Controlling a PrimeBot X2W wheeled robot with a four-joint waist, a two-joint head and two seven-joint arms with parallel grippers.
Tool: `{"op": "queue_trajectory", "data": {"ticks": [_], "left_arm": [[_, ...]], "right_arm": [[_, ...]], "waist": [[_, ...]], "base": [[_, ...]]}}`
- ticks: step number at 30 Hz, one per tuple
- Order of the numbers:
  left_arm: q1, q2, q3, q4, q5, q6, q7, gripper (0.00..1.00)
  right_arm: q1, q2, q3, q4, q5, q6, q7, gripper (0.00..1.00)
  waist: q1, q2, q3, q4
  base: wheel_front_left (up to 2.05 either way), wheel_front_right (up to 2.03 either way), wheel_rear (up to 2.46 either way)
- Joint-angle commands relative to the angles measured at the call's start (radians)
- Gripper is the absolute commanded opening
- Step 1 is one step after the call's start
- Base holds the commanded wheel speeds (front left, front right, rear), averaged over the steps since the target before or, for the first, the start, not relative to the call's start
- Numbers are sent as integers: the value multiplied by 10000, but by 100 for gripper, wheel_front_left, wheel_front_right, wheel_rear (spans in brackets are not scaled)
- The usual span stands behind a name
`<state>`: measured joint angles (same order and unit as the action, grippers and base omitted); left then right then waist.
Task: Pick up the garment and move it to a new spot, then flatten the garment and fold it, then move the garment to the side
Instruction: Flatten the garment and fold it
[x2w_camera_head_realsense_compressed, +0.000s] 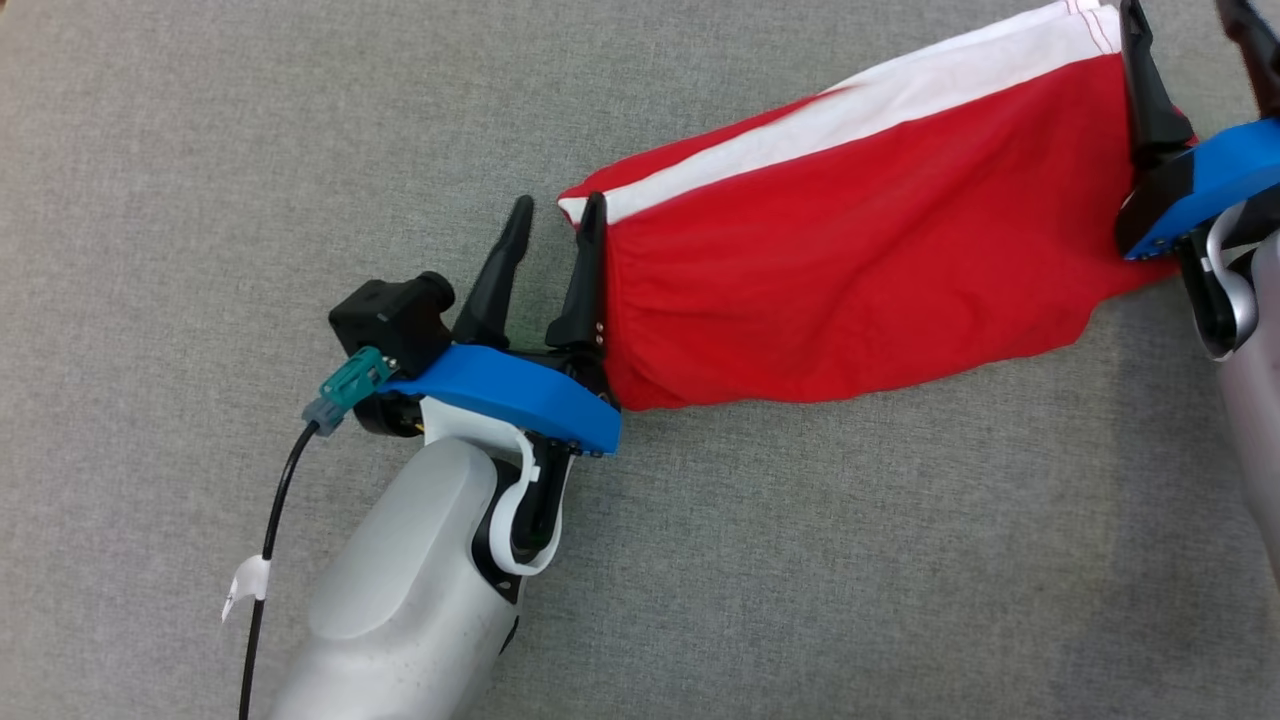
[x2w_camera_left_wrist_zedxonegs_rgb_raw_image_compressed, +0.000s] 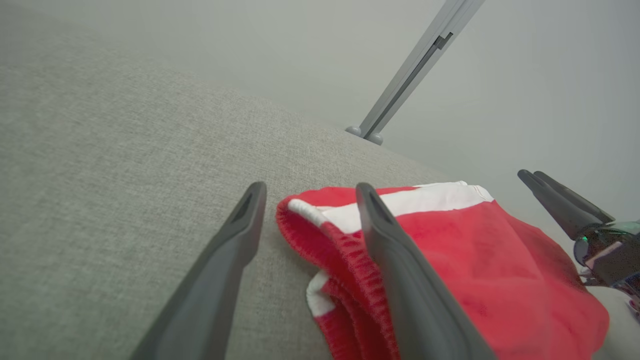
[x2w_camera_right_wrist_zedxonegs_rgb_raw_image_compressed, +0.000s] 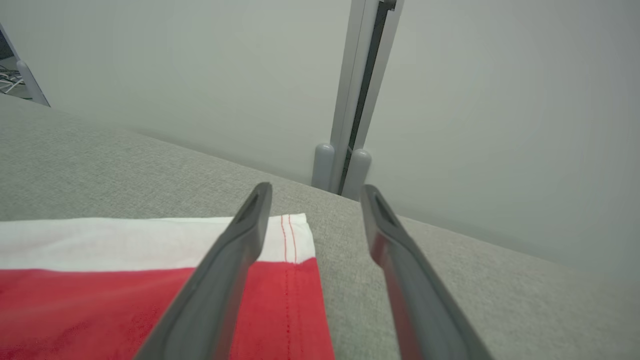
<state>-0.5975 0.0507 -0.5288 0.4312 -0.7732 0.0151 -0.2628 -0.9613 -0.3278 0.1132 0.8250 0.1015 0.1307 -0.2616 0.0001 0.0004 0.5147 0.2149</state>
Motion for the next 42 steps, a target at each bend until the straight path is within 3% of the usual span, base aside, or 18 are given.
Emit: {"op": "queue_trajectory", "data": {"ticks": [1, 7, 12, 17, 18, 19, 20, 25, 34, 42], "left_arm": [[118, -9, 97, -16, 140, 119, -25, 100], [624, -2, 541, -180, 515, 383, -25, 100], [1087, -6, 810, -276, 827, 472, -25, 100], [1344, -3, 903, -300, 973, 490, -25, 100], [1373, -4, 917, -296, 1018, 492, -25, 100], [1383, -4, 916, -280, 1053, 500, -25, 100], [1398, -4, 949, -267, 1049, 509, -25, 100], [1551, -4, 1165, -197, 1180, 518, -25, 100], [2416, -3, 1628, 91, 1721, 401, -25, 100], [3326, -1, 2151, 223, 1986, 274, -25, 100]], "right_arm": [[-44, 0, -142, -58, -9, 1, -49, 100], [585, 155, -65, 229, 633, 1, -49, 100], [796, -7, 940, 1476, 1165, 1, 72, 100], [764, 278, 1912, 2496, 1998, 4, 1031, 100], [772, 318, 2145, 2596, 2180, 14, 1267, 57], [785, 345, 2396, 2661, 2352, 16, 1470, 22], [789, 336, 2560, 2707, 2556, 19, 1637, 0], [825, 68, 2976, 2643, 3569, 7, 1440, 0], [1787, 64, 2663, 2564, 5095, 1, 130, 0], [3004, -233, 2398, 1940, 5602, 1, -45, 0]], "waist": [[-1, -4, -31, -38], [-1, -4, -243, -185], [-1, -4, -496, -296], [-1, -4, -652, -337], [-1, -4, -675, -339], [-1, -4, -706, -336], [-1, -4, -738, -337], [-1, -4, -1031, -377], [-1, -4, -2256, -752], [-1, -4, -2990, -1052]], "base": [[0, 0, 0], [0, 0, 0], [0, 0, 0], [0, 0, 0], [0, 0, 0], [0, 0, 0], [0, 0, 0], [0, 0, 0], [0, 0, 0], [0, 0, 0]]}}
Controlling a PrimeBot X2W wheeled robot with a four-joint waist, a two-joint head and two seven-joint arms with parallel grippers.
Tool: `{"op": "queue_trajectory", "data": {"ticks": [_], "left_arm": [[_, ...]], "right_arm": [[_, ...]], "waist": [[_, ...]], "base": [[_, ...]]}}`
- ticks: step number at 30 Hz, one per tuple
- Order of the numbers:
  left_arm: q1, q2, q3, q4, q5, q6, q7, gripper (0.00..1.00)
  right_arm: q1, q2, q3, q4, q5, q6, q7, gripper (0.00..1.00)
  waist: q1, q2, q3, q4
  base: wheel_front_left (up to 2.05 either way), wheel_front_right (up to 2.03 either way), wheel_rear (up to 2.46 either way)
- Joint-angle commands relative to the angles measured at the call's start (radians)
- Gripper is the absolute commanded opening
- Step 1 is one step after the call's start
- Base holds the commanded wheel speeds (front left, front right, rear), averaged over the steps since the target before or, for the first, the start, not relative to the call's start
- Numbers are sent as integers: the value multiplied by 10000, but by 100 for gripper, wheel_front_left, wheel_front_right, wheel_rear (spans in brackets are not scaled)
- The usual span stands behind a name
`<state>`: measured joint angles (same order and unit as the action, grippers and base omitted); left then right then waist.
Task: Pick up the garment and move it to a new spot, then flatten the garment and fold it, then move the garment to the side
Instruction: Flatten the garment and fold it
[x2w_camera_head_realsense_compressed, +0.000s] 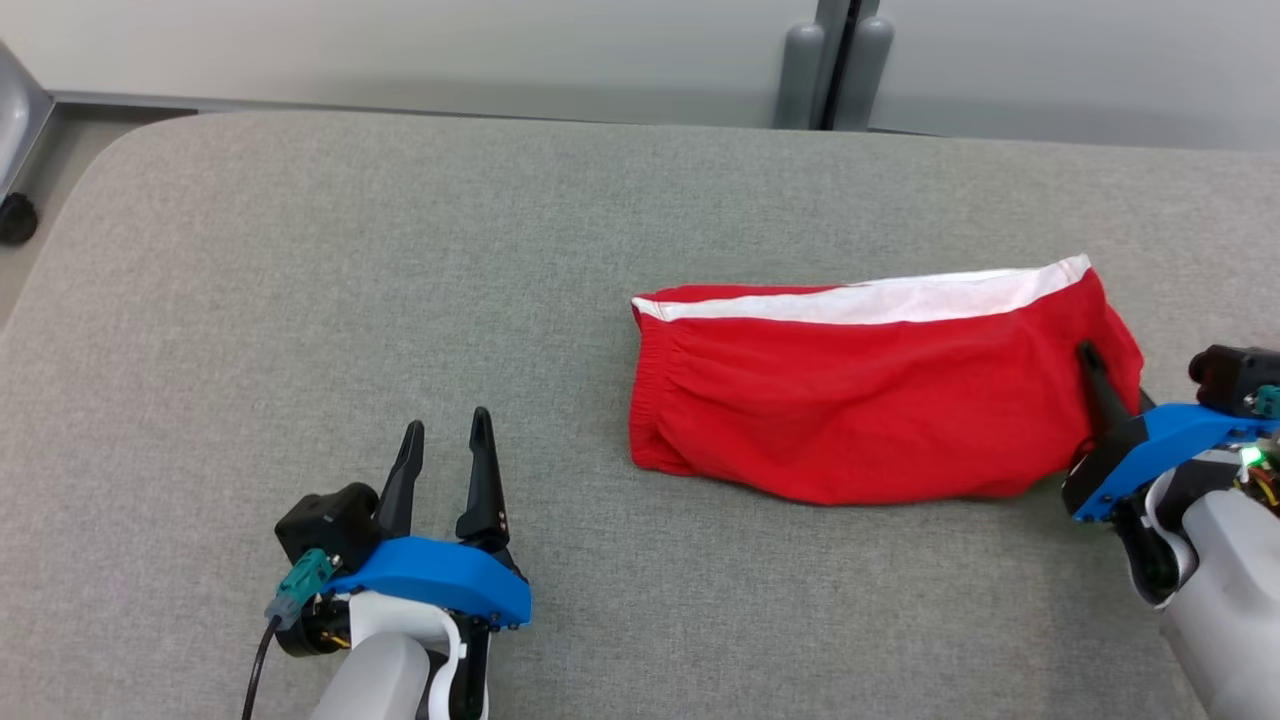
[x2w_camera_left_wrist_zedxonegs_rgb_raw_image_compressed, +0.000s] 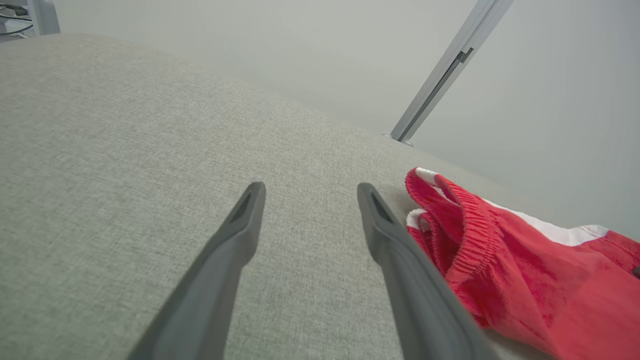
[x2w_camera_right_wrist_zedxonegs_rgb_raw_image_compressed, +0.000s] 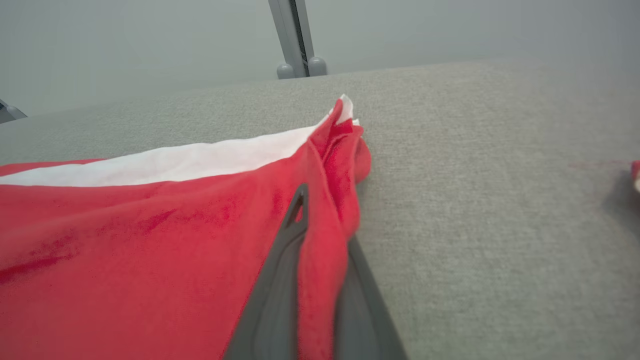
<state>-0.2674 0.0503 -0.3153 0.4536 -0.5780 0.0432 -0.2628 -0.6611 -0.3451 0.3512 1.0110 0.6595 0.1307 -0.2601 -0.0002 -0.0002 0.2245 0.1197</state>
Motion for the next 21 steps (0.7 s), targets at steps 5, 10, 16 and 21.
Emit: {"op": "queue_trajectory", "data": {"ticks": [5, 10, 16, 21], "left_arm": [[351, 3, 61, 58, 144, -79, -25, 100], [435, 0, -95, 136, 89, -155, -25, 100], [526, 3, -331, 233, 4, -123, -25, 100], [606, 0, -417, 275, 73, -92, -25, 100]], "right_arm": [[238, -10, -367, -1021, -581, 1, -61, 0], [225, 677, -173, -1934, -1231, 2, -62, 0], [74, 1655, 743, -2010, -1702, 1, -63, 0], [187, 2313, 1566, -1651, -1846, 1, -64, 6]], "waist": [[2, 2, -239, -98], [2, 2, -337, 246], [2, 2, -425, 899], [2, 2, -497, 1336]], "base": [[0, 0, 0], [0, 0, 0], [0, 0, 0], [0, 0, 0]]}}
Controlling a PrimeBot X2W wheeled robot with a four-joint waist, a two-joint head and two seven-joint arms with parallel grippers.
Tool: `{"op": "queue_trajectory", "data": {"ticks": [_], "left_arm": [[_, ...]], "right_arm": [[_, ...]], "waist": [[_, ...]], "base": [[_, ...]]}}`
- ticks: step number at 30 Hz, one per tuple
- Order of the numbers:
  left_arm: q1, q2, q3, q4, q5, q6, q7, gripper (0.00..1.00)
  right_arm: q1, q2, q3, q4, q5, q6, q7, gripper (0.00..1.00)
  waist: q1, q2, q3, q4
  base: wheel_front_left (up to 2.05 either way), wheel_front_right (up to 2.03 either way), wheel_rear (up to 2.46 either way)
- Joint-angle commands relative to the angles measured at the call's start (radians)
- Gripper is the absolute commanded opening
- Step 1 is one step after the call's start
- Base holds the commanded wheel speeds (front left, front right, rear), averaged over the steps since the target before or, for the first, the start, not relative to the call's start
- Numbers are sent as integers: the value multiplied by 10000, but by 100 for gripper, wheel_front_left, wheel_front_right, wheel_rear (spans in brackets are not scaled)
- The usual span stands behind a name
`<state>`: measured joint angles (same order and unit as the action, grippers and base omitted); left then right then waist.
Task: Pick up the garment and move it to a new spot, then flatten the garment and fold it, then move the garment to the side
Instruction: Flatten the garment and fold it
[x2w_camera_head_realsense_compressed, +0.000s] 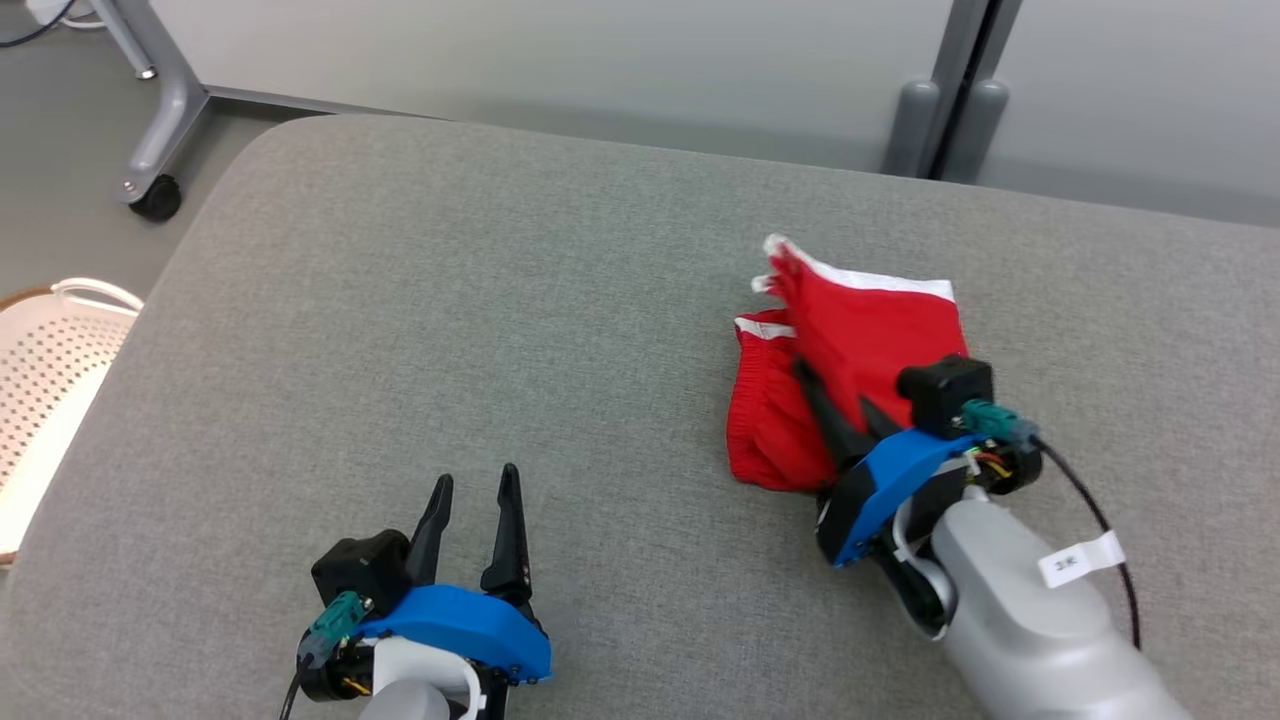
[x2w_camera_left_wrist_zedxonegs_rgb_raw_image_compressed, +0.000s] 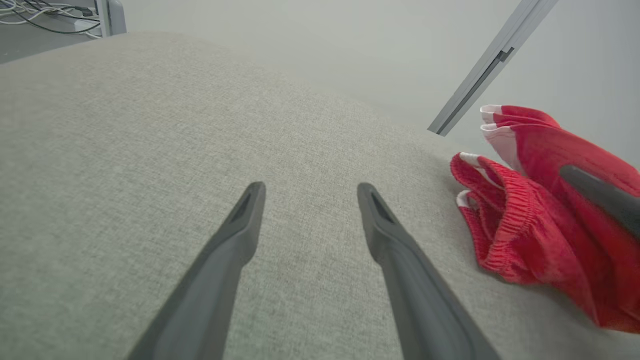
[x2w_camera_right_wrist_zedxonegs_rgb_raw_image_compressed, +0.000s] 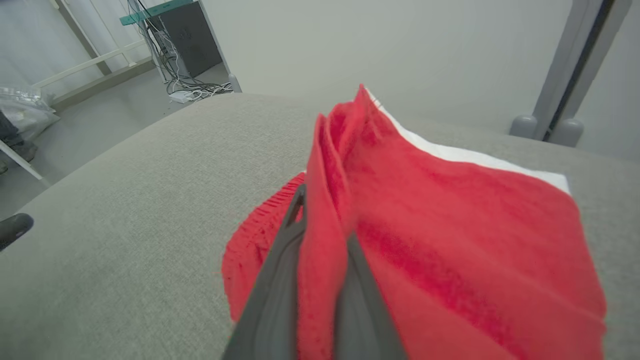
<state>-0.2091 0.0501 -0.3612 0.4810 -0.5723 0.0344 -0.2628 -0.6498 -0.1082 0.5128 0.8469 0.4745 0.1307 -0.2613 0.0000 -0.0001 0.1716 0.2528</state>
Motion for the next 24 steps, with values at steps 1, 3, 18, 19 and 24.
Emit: {"op": "queue_trajectory", "data": {"ticks": [1, 3, 18, 19, 24], "left_arm": [[41, 4, 60, 12, 28, 0, -25, 100], [122, 0, 88, 30, 68, 34, -25, 100], [333, 1, 793, -348, 838, 379, -25, 100], [356, 1, 813, -404, 942, 430, -25, 100], [492, 6, 1124, -621, 1574, 712, -25, 100]], "right_arm": [[105, 53, 80, -8, 43, 1, -54, 42], [208, 249, 274, -104, 168, 1, -54, 100], [1636, 281, -1527, -2072, -666, 2, -47, 100], [1827, 261, -1969, -2214, -923, 1, -47, 100], [2714, 294, -3931, -2905, -2244, 1, -47, 100]], "waist": [[0, 1, 12, 47], [0, 1, -50, 71], [0, 1, -482, -1274], [0, 1, -497, -1376], [0, 1, -610, -1892]], "base": [[0, 0, 0], [0, 0, 0], [0, 0, 0], [0, 0, 0], [0, 0, 0]]}}
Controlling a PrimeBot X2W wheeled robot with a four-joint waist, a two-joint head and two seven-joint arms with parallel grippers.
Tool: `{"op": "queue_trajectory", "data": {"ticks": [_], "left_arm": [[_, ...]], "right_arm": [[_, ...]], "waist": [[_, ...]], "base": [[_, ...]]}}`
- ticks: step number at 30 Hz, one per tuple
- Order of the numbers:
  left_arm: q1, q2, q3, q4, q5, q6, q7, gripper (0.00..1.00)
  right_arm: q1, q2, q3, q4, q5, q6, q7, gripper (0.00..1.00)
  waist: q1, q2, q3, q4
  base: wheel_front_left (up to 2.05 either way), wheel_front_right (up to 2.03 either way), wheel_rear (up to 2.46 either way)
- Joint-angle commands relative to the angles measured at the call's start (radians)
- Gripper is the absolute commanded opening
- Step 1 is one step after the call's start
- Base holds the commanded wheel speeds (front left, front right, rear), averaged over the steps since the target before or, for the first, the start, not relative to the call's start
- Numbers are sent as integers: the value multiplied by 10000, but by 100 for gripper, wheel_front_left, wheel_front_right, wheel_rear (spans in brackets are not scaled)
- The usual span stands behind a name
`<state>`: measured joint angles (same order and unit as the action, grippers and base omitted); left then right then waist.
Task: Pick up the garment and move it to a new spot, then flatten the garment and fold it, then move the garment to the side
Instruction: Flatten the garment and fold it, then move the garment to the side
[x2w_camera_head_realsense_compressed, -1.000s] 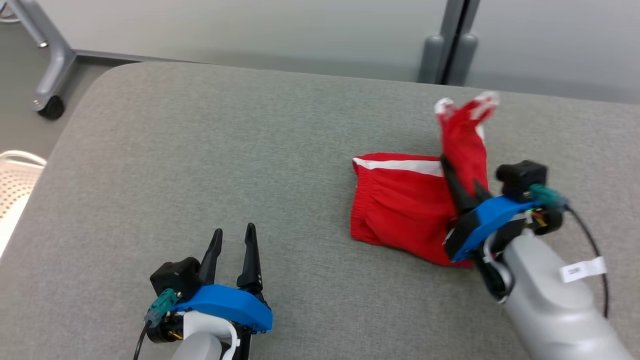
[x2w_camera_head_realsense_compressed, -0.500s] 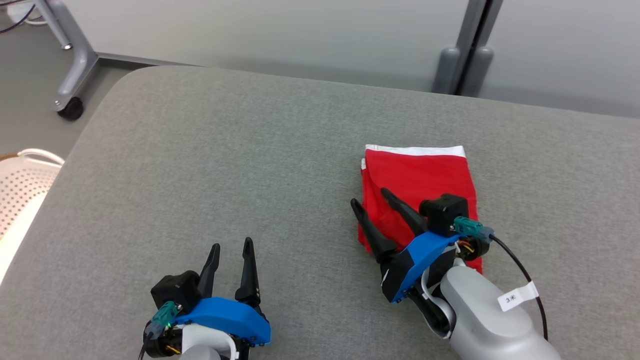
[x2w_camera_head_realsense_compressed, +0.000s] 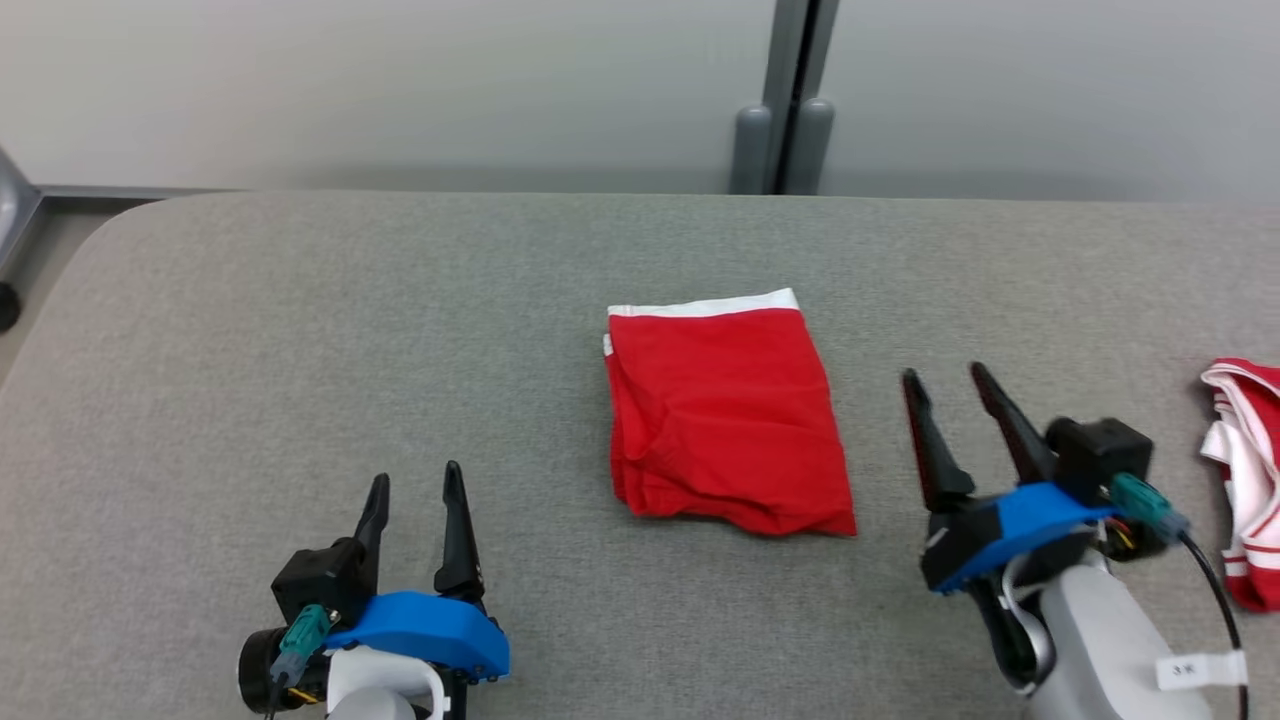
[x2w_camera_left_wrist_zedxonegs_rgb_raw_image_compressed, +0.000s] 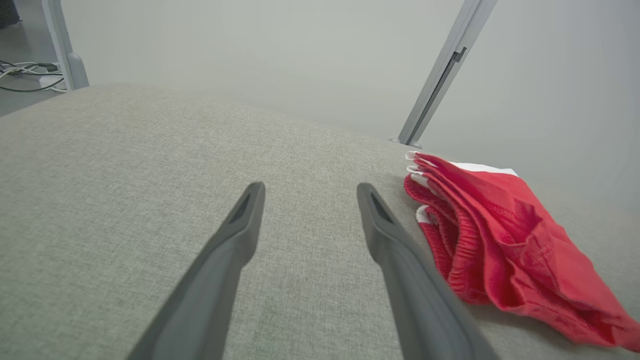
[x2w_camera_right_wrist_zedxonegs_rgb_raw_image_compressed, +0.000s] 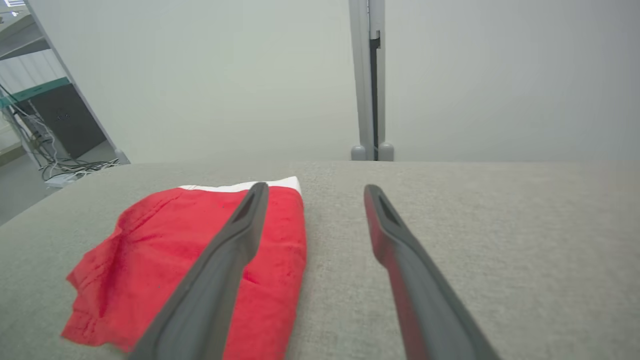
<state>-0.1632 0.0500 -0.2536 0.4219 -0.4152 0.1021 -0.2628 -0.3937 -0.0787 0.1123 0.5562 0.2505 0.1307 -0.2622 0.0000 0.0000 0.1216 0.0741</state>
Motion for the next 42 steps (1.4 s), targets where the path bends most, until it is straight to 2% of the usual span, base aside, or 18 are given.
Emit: {"op": "queue_trajectory", "data": {"ticks": [1, 4, 9, 18, 25, 34, 42], "left_arm": [[74, 6, 96, -58, 123, 53, -25, 100], [216, 2, 206, -40, 493, 131, -25, 100], [538, 2, 453, -12, 899, 154, -25, 100], [1194, 3, 709, 58, 1344, 74, -25, 100], [1209, 3, 657, -12, 1438, 52, -25, 100], [673, 11, -18, -77, 1219, 15, -25, 100], [269, 5, -535, -93, 1033, 128, -25, 100]], "right_arm": [[326, 38, -238, -97, -163, 1, -36, 100], [774, 164, -969, -264, -651, 1, -38, 100], [1448, 260, -1505, -267, -1175, 1, -38, 100], [2189, 271, -1184, -87, -889, 1, -38, 100], [2045, 272, -1212, -106, -805, 1, -38, 100], [1210, 275, -957, 422, -750, 1, -40, 100], [-548, 270, -924, 2084, -777, 1, -38, 100]], "waist": [[0, 0, -140, -187], [0, 0, -267, -409], [0, 0, -547, -727], [0, 0, -968, -959], [0, 0, -875, -884], [0, 0, -61, -95], [0, 0, 778, 1233]], "base": [[0, 0, 0], [0, 0, 0], [0, 0, 0], [0, 0, 0], [0, 0, 0], [0, 0, 0], [0, 0, 0]]}}
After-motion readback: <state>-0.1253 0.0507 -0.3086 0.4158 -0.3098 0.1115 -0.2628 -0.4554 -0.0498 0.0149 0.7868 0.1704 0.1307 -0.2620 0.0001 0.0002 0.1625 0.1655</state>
